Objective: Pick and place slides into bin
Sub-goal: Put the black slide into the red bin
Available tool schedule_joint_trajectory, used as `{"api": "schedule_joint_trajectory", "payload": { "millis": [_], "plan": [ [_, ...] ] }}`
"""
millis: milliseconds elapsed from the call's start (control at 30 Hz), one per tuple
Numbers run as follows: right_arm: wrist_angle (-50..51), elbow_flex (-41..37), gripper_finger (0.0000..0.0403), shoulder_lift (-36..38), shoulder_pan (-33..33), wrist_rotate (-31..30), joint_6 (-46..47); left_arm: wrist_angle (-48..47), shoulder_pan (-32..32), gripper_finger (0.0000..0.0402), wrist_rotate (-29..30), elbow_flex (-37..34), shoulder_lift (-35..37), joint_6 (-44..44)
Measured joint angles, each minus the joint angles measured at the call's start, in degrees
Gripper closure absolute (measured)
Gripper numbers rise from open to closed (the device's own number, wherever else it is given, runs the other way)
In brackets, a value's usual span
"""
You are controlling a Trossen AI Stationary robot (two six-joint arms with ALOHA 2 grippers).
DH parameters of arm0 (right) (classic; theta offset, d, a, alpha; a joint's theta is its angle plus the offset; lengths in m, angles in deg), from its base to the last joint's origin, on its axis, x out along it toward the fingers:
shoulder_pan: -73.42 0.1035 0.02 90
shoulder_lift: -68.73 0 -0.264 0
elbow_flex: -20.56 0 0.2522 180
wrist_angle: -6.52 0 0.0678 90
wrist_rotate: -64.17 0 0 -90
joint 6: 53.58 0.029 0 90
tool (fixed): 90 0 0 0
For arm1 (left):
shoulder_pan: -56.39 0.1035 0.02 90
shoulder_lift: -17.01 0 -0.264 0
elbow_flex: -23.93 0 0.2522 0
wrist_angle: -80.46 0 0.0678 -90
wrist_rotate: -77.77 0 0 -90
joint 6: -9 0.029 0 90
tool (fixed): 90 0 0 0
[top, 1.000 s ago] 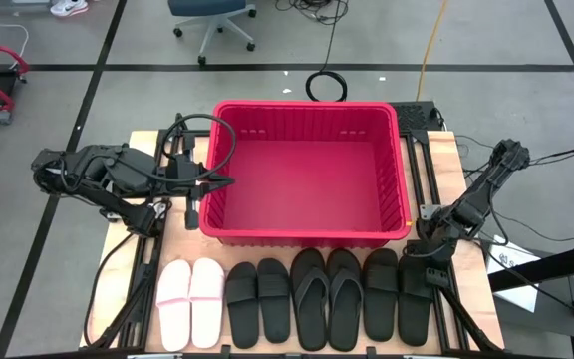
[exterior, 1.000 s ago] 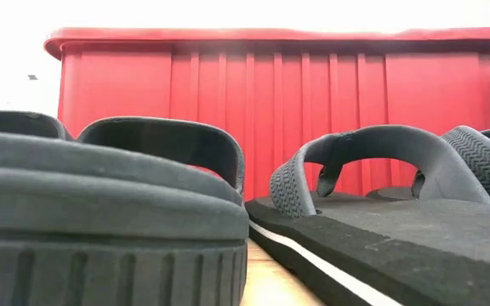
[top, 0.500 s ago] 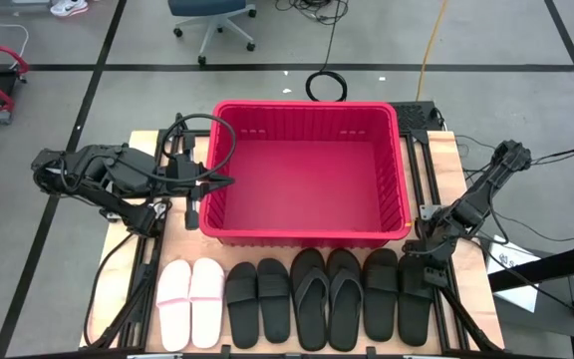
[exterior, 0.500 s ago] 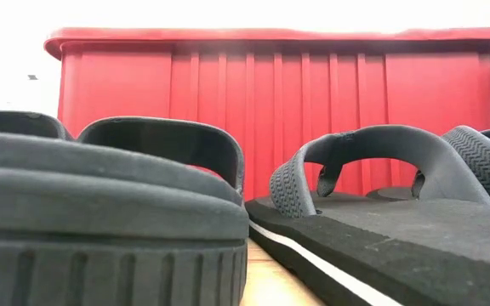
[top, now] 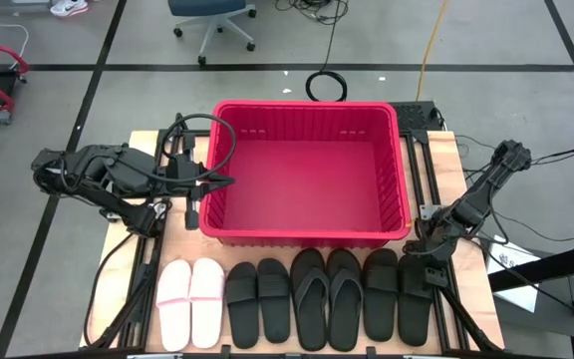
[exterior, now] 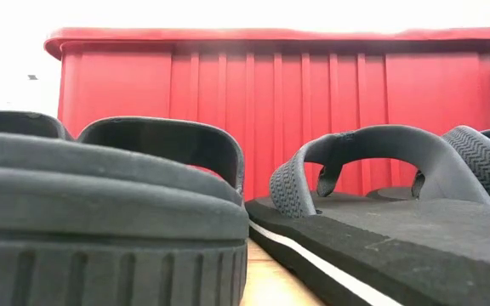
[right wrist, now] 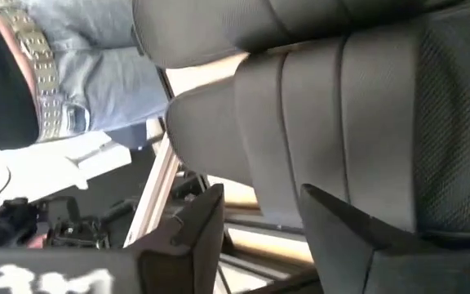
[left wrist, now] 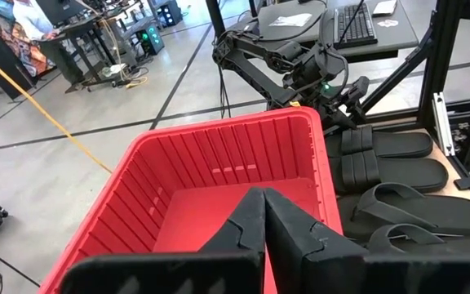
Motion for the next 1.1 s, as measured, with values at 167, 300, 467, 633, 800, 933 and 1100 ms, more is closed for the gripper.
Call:
{"api": "schedule_joint_trajectory", "payload": {
  "millis": [167,300,467,633,800,933,1100],
  "plan": [
    [0.57,0.01,0.0243,0.0,-0.02,-1.48,-1.11,0.0,0.0,0.0398,0.0,0.0,0.0,0.02],
    [4.9,0.02,0.0251,-0.02,-0.11,-3.41,-3.34,0.0,0.0,0.0392,0.0,0.0,0.0,-0.08],
    [7.34,0.02,0.0253,0.07,-0.11,-3.17,-4.49,0.0,0.0,0.0399,0.0,0.0,0.0,-0.29],
    [9.91,0.02,0.0254,0.11,-0.92,-3.26,-7.82,0.0,0.0,0.0394,0.0,0.0,0.02,-0.43],
    [12.06,0.02,0.0261,0.09,-3.46,-4.38,-11.87,0.0,0.0,0.0395,0.0,0.0,0.02,-0.56],
    [12.04,0.02,0.0263,0.09,-5.07,-6.02,-15.2,0.0,0.0,0.04,0.0,0.0,0.02,-0.71],
    [11.79,-0.23,0.0262,0.1,-5.4,-6.03,-18.78,0.0,0.0,0.0392,-0.02,0.0,0.02,-2.11]
  ]
}}
